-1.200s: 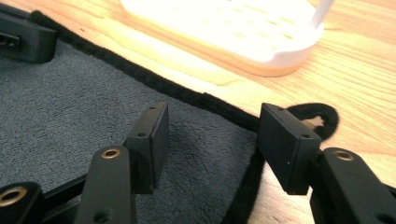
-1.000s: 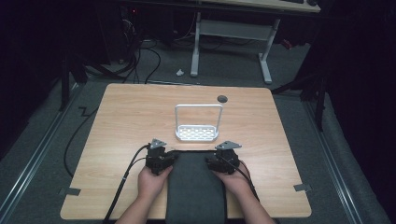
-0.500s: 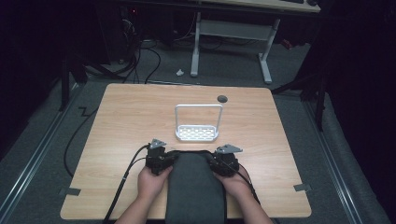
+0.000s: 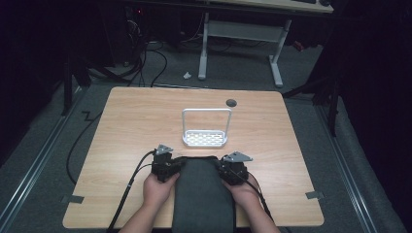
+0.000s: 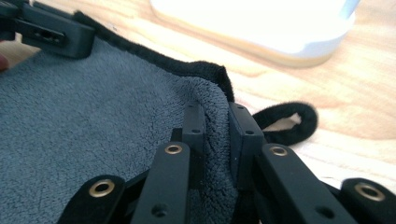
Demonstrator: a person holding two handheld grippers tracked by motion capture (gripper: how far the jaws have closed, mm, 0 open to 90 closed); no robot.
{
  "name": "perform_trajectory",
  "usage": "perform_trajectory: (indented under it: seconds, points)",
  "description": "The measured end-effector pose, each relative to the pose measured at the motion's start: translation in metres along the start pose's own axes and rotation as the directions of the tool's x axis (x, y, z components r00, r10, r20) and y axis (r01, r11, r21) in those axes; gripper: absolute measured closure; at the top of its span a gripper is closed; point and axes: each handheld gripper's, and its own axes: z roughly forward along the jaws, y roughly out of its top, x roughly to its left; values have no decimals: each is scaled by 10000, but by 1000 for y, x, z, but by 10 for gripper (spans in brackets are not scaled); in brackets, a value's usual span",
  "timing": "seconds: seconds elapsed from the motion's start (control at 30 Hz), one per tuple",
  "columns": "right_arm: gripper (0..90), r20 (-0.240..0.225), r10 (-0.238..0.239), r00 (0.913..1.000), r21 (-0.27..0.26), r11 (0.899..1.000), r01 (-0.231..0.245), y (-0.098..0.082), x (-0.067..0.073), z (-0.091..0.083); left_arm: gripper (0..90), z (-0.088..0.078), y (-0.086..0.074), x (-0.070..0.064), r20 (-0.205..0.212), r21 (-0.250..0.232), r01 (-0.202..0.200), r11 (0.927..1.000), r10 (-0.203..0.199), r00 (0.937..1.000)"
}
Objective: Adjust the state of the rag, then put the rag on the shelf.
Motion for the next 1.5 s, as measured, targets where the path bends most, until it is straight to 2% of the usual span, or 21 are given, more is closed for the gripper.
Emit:
perform_trajectory:
  seconds: [0.1, 0.3, 0.4, 0.5, 0.57, 0.7, 0.83, 0.97, 1.03, 1.1, 1.27, 1.4, 1.5]
  points:
    - [795, 53, 4, 10000, -390, 9992, -2, 0, 2, -6, 793, -3, 0, -1, 169, -148, -130, 9998, 133, 9998]
    - [793, 250, -321, 9992, -1026, 9941, 345, 0, 6, -13, 824, -14, 3, -5, 202, -787, -46, 9969, 62, 9998]
    - [793, 386, -253, 9989, -1524, 9878, 309, 3, 9, -22, 826, -21, 10, -11, 210, -1263, -120, 9919, 148, 9997]
    - [792, 470, -174, 9987, -1916, 9811, 261, 6, 9, -29, 825, -26, 16, -15, 228, -1499, -275, 9883, 312, 9993]
    - [793, 504, -134, 9986, -2084, 9778, 236, 9, 8, -32, 825, -29, 20, -18, 158, -1632, -514, 9853, 547, 9984]
    - [793, 580, -102, 9983, -2272, 9736, 232, 13, 7, -35, 825, -35, 25, -19, 284, -1931, -492, 9799, 557, 9980]
    - [792, 704, -300, 9971, -2420, 9692, 462, 18, 8, -39, 825, -40, 29, -23, 235, -2227, -827, 9714, 902, 9957]
    - [792, 766, -332, 9965, -2609, 9640, 522, 23, 9, -45, 826, -48, 34, -26, 346, -2485, -786, 9654, 899, 9953]
    - [792, 764, -285, 9967, -2665, 9626, 480, 26, 10, -48, 824, -51, 36, -27, 398, -2724, -769, 9591, 911, 9950]
    - [793, 781, -302, 9965, -2846, 9573, 513, 29, 11, -51, 823, -55, 39, -28, 286, -2778, -939, 9560, 1059, 9940]
    - [792, 837, -387, 9957, -3109, 9484, 630, 38, 13, -57, 823, -64, 48, -34, 65, -3186, -1290, 9391, 1383, 9904]
    - [792, 944, -514, 9942, -3170, 9451, 790, 46, 12, -64, 823, -72, 59, -40, -47, -3365, -1533, 9291, 1611, 9869]
    - [792, 994, -610, 9932, -3302, 9395, 907, 53, 11, -70, 823, -77, 66, -44, -42, -3520, -1562, 9229, 1653, 9862]
